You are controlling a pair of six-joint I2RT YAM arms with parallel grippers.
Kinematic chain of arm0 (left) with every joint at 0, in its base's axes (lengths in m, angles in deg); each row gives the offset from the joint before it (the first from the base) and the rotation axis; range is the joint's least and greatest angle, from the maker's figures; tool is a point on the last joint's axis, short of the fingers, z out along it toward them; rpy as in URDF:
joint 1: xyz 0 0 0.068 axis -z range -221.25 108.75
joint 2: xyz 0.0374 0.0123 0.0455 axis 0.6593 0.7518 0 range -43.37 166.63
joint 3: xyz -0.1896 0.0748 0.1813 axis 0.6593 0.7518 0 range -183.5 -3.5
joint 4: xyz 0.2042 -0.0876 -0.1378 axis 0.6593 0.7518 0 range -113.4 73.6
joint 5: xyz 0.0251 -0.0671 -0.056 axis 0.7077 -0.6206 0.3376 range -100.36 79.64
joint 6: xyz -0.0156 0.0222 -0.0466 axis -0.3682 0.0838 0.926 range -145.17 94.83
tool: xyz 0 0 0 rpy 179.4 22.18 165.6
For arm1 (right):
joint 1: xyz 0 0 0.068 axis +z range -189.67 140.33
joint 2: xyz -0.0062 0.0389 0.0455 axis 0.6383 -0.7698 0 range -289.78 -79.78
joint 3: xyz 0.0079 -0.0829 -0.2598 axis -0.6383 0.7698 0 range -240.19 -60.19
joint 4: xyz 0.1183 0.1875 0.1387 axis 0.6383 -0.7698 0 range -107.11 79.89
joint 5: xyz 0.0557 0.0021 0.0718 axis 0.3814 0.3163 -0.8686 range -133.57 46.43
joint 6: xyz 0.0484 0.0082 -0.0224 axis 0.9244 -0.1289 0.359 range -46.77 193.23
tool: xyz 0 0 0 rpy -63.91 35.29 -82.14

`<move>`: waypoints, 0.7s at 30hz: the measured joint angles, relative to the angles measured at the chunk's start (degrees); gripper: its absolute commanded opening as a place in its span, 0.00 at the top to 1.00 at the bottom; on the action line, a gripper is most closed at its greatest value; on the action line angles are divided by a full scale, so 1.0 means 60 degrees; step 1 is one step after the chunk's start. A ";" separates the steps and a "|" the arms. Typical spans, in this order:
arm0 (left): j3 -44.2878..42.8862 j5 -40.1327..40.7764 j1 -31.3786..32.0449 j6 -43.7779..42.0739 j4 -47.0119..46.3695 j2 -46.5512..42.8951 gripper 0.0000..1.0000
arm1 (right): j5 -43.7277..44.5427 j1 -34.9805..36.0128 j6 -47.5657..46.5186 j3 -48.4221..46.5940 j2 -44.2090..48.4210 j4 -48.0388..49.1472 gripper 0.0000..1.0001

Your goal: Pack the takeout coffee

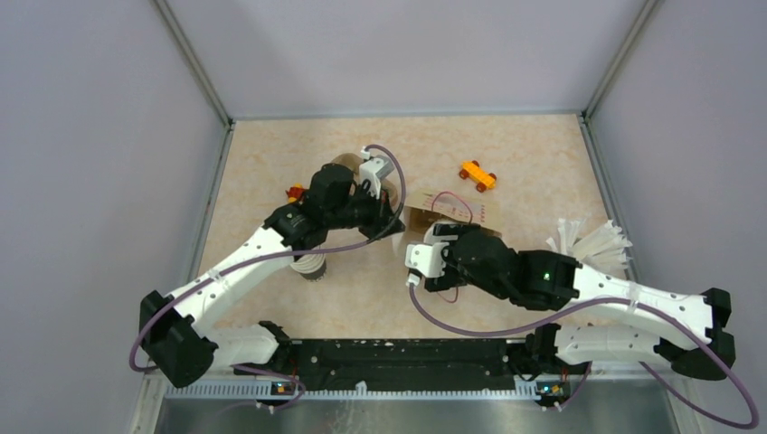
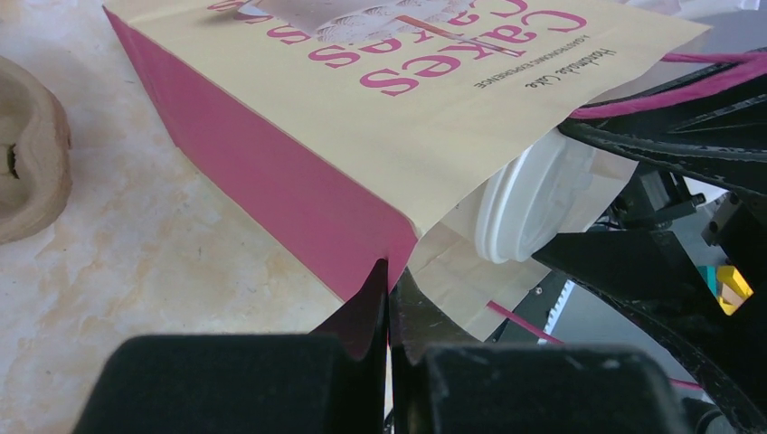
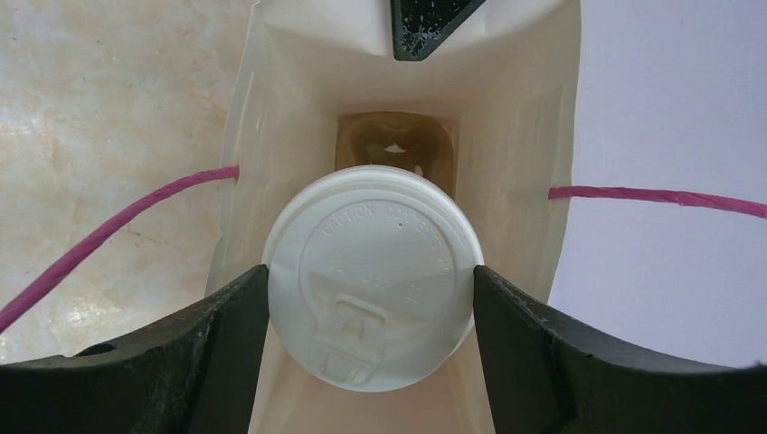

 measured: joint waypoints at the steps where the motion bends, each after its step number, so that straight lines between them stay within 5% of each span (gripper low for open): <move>1: -0.0018 -0.0051 -0.0007 -0.0036 0.0044 -0.0007 0.98 | -0.0025 -0.0004 -0.0022 0.0004 -0.0025 -0.0004 0.44; 21: 0.0055 -0.0240 -0.0058 0.0310 0.0299 -0.0608 0.98 | 0.0310 -0.0004 -0.0393 0.0397 -0.0102 -0.0062 0.46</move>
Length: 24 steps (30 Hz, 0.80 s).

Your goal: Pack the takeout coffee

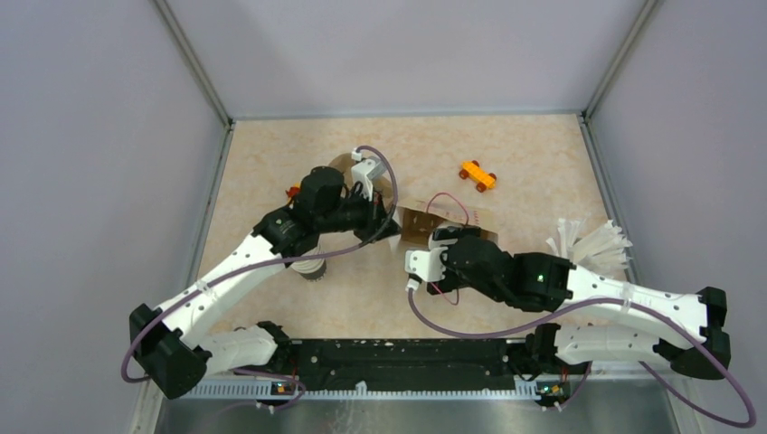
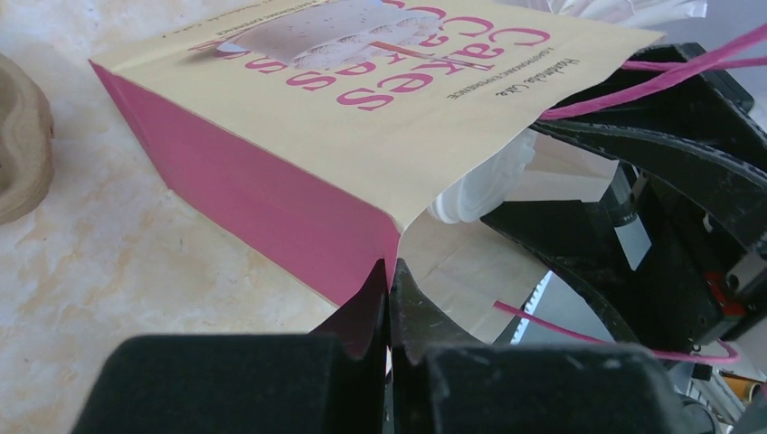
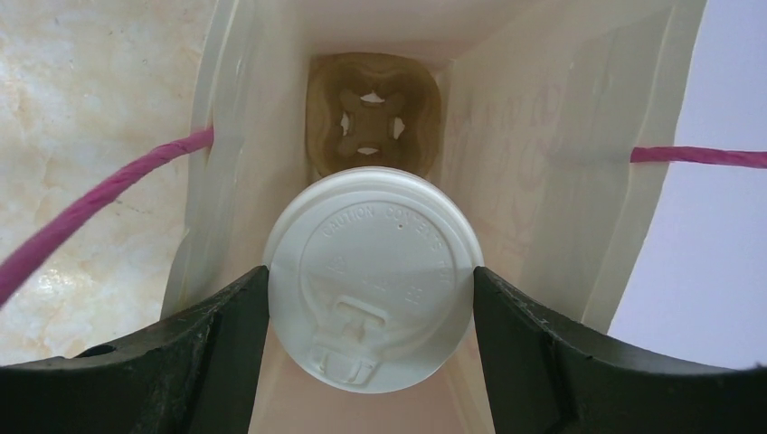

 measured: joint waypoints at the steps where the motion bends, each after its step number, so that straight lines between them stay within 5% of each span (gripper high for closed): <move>1: 0.0055 -0.0044 0.0000 -0.0004 -0.0040 -0.0055 0.98 | 0.0000 -0.0004 0.0000 0.0000 -0.0004 -0.0044 0.46; 9: 0.0597 -0.0211 -0.0011 -0.0390 -0.0135 -0.0284 0.91 | -0.0004 0.0000 0.0113 -0.0004 -0.0612 -0.0219 0.46; 16: 0.0627 0.0015 -0.0011 -0.0361 0.0051 -0.0415 0.66 | 0.0025 0.0000 0.0346 -0.0011 -0.0801 -0.0142 0.47; 24: 0.1027 0.0648 -0.0018 -0.0186 0.0109 -0.0998 0.51 | 0.0164 -0.0004 0.0430 -0.0011 -0.0871 0.0335 0.47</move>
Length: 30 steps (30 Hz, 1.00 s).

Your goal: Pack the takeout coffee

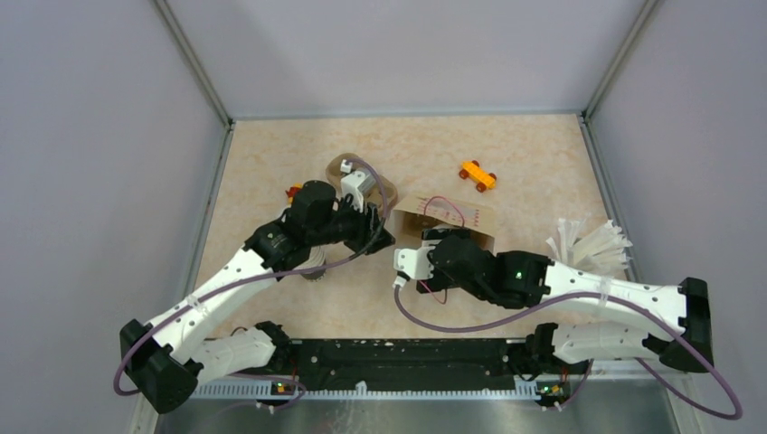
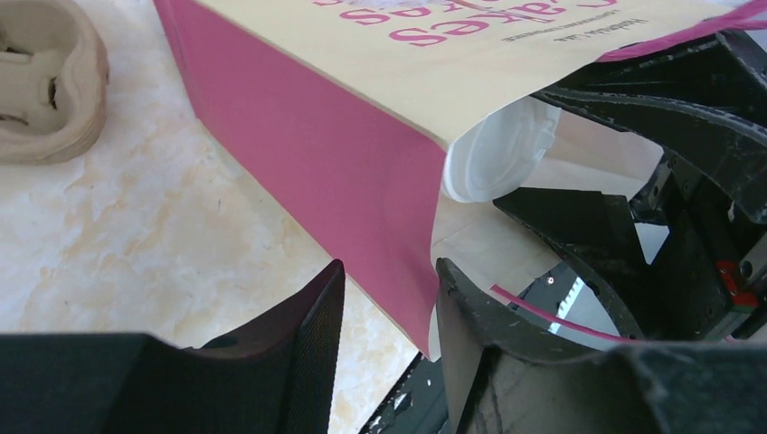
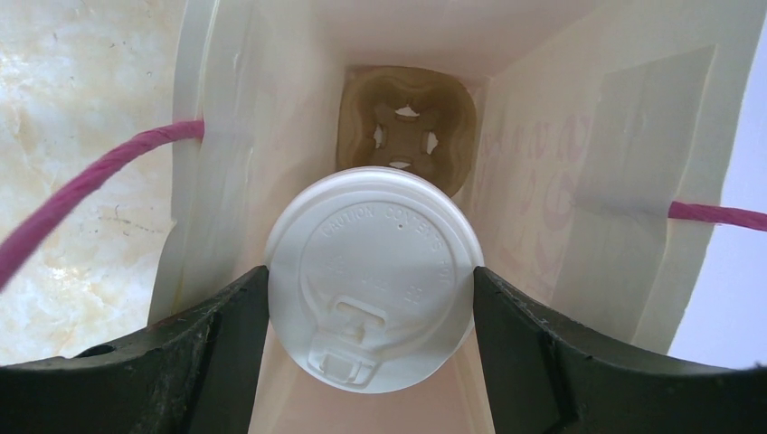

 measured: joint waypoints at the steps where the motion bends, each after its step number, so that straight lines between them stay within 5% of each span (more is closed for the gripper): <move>1: 0.0047 0.0120 0.0000 0.0040 0.0000 -0.0022 0.50 | 0.0000 0.0004 0.0000 0.0000 -0.0058 0.0033 0.47; 11: 0.0138 0.0688 0.0000 0.0244 -0.0244 0.0029 0.46 | 0.0007 0.0000 0.0011 0.0000 -0.0208 0.0251 0.48; 17: 0.0138 0.0692 -0.0018 0.0255 -0.0390 0.0375 0.83 | 0.0022 0.0000 0.0117 0.0000 -0.0058 0.0215 0.48; 30: 0.0186 0.0015 -0.0018 0.0182 -0.0801 0.0379 1.00 | 0.0237 -0.0623 -0.0612 -0.0310 -0.0022 0.0131 0.48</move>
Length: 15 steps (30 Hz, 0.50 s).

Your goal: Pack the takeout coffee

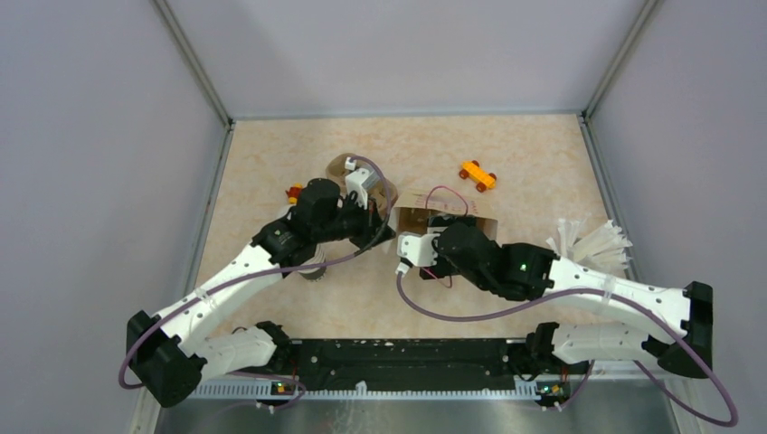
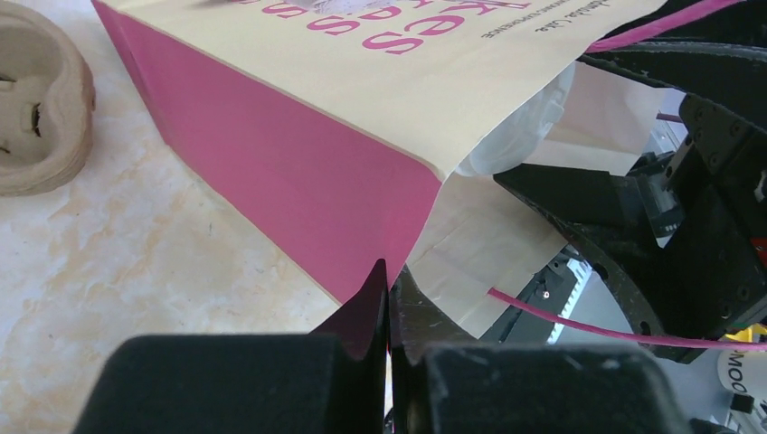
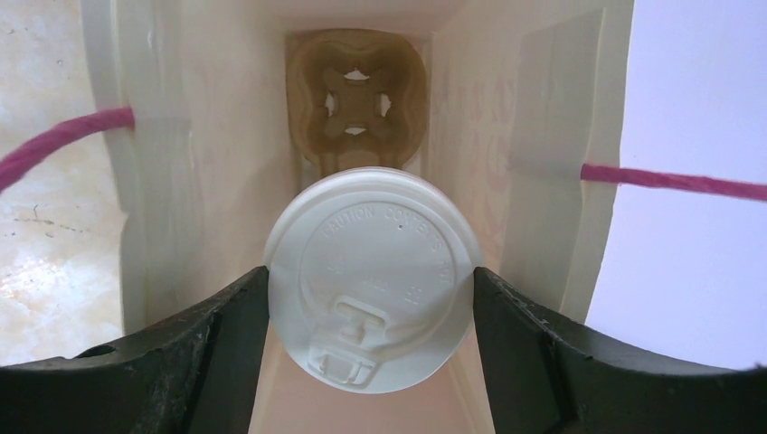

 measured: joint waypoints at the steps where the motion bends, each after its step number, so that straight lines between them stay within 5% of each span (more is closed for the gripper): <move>1: 0.0000 -0.0069 0.0000 0.0000 -0.0022 0.0000 1.00 | -0.0004 0.0000 -0.0095 0.0000 -0.0007 0.0051 0.49; 15: 0.0386 -0.0688 0.0000 -0.0160 -0.0426 -0.0208 1.00 | -0.0437 -0.0470 -0.0947 -0.0117 -0.0441 0.0641 0.49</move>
